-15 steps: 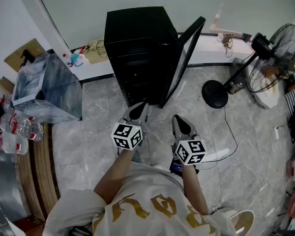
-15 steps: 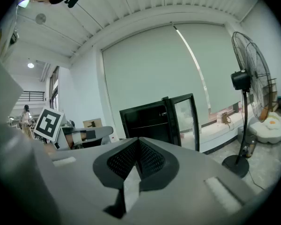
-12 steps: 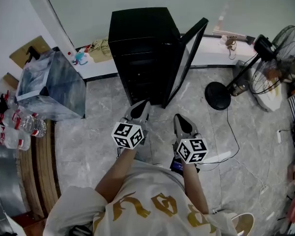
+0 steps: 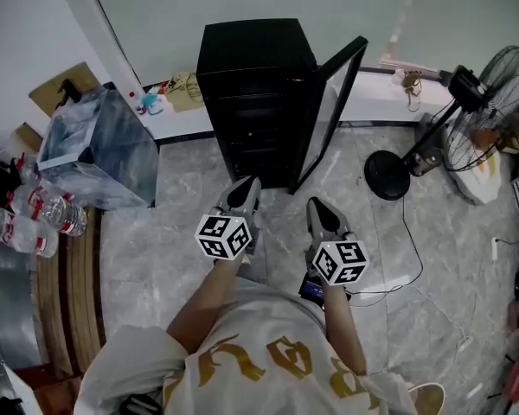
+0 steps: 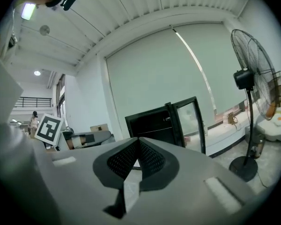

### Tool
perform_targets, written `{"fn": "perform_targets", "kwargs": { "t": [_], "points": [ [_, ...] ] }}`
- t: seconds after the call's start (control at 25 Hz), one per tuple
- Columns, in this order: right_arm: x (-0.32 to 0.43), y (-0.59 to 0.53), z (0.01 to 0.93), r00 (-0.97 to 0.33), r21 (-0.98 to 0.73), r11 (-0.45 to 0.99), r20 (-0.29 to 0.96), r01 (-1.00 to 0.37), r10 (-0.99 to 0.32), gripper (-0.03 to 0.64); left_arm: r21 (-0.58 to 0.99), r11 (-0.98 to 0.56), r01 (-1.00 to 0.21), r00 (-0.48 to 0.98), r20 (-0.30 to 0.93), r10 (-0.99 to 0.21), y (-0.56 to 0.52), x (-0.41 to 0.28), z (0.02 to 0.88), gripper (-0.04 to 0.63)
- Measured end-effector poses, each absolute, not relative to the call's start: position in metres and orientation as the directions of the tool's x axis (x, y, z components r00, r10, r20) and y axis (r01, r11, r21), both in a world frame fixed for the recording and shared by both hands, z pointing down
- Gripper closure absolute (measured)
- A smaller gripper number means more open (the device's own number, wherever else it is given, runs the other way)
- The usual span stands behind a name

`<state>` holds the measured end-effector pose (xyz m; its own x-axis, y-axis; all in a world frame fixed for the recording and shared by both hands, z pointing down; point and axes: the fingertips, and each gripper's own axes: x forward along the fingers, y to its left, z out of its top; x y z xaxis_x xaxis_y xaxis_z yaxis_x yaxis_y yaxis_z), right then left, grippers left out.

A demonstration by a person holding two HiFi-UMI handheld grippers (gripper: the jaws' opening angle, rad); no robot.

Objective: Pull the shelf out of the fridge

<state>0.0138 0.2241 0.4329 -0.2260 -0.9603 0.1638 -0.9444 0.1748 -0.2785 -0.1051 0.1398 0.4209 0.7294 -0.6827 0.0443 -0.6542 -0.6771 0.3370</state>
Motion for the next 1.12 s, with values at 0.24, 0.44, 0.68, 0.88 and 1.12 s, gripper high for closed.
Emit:
{"fn": "perform_targets", "kwargs": {
  "t": [0.24, 0.44, 0.68, 0.88, 1.12],
  "points": [
    [0.011, 0.218, 0.437, -0.247, -0.239, 0.204, 0.169, -0.949, -0.954, 0.594, 0.386, -0.638, -0.667, 0.709, 0.062, -0.703, 0.124, -0.101, 0.434, 0.594],
    [0.035, 0.194, 0.45, -0.245, -0.245, 0.194, 0.198, -0.95, -0.949, 0.589, 0.468, -0.595, -0.653, 0.699, 0.07, -0.712, 0.092, -0.078, 0.451, 0.547],
    [0.064, 0.133, 0.477, -0.238, -0.259, 0.171, 0.257, -0.951, -0.937, 0.577, 0.695, -0.47, -0.544, 0.679, 0.036, -0.733, 0.031, -0.051, 0.477, 0.492],
    [0.095, 0.065, 0.492, -0.243, -0.231, 0.173, 0.321, -0.957, -0.915, 0.569, 0.767, -0.402, -0.5, 0.675, 0.054, -0.736, -0.039, -0.016, 0.507, 0.482],
    [0.128, 0.001, 0.494, -0.231, -0.216, 0.161, 0.355, -0.963, -0.906, 0.569, 0.885, -0.261, -0.385, 0.638, 0.051, -0.768, -0.108, 0.003, 0.537, 0.476]
  ]
}}
